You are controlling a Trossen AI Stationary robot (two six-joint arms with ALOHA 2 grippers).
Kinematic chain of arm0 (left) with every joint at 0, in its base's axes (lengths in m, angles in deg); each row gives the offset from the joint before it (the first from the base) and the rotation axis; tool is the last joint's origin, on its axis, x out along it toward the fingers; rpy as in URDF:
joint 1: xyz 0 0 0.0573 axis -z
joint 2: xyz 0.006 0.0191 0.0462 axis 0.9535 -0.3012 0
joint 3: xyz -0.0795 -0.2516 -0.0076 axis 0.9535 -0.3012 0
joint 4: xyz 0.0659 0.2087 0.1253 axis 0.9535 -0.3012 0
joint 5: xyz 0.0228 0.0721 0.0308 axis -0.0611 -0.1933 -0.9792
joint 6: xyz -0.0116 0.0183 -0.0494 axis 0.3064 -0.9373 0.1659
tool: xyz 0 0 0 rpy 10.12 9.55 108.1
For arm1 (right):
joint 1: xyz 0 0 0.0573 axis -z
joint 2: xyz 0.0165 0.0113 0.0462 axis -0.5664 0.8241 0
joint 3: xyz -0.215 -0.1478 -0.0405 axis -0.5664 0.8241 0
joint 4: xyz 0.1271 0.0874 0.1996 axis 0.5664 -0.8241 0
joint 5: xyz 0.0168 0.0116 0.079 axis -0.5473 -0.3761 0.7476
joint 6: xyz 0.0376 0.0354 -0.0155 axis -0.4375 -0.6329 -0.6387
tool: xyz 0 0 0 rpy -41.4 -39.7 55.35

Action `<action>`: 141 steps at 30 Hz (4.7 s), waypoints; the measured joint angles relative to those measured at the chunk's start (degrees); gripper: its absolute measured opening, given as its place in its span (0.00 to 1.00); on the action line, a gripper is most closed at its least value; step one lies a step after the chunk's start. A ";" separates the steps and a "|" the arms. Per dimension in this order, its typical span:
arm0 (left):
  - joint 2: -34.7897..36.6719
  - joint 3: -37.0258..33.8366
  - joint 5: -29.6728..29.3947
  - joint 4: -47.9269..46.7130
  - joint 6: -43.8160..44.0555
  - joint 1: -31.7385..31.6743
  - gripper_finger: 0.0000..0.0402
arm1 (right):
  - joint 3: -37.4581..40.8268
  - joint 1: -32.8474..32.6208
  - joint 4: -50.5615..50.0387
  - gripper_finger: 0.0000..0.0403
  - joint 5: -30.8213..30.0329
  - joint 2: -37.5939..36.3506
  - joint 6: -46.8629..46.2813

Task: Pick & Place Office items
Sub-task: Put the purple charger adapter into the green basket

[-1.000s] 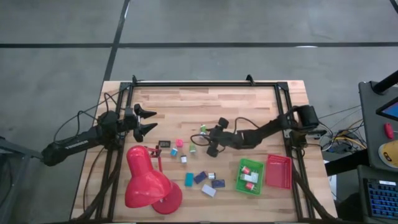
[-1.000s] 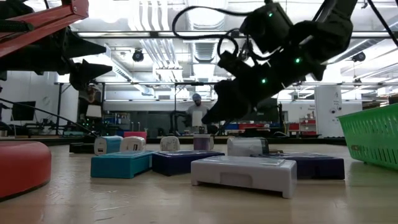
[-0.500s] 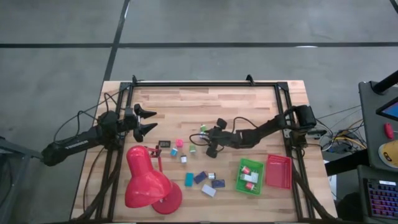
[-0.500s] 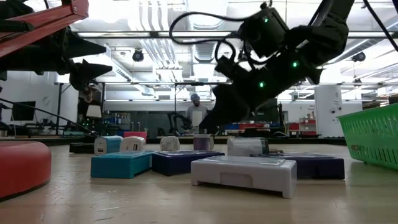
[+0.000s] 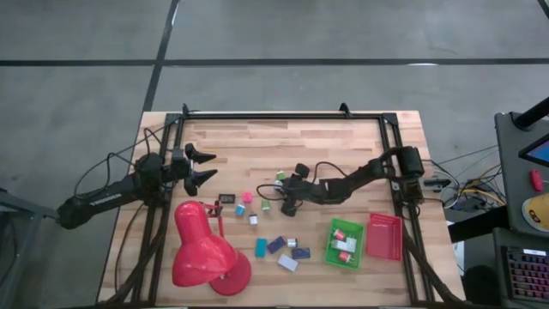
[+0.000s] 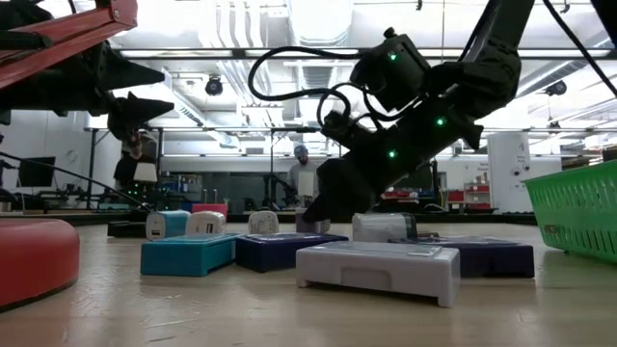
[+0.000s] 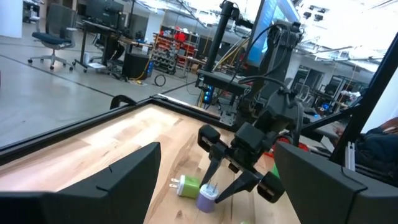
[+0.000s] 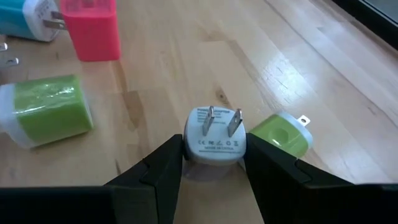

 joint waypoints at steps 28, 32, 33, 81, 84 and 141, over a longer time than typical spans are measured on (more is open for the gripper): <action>-0.11 0.02 0.00 0.06 0.00 0.02 0.80 | -0.22 0.39 -0.06 0.35 1.68 0.07 0.48; -0.11 0.00 0.00 0.04 0.00 0.02 0.80 | -0.22 0.42 -0.06 0.34 1.66 0.07 0.44; -0.11 0.01 0.00 0.06 0.00 0.01 0.80 | -0.22 0.42 -0.06 0.34 1.66 0.07 0.46; -0.44 0.01 0.00 0.06 0.00 0.02 0.80 | -0.33 -14.29 -61.74 0.36 26.96 -47.00 -11.46; -0.44 0.00 0.00 0.06 0.00 0.00 0.80 | -0.33 -16.70 -64.93 0.36 27.07 -48.59 -15.11; -0.44 0.02 0.00 0.06 0.01 0.01 0.80 | 1.88 -27.91 -73.37 0.48 23.45 -33.62 -17.49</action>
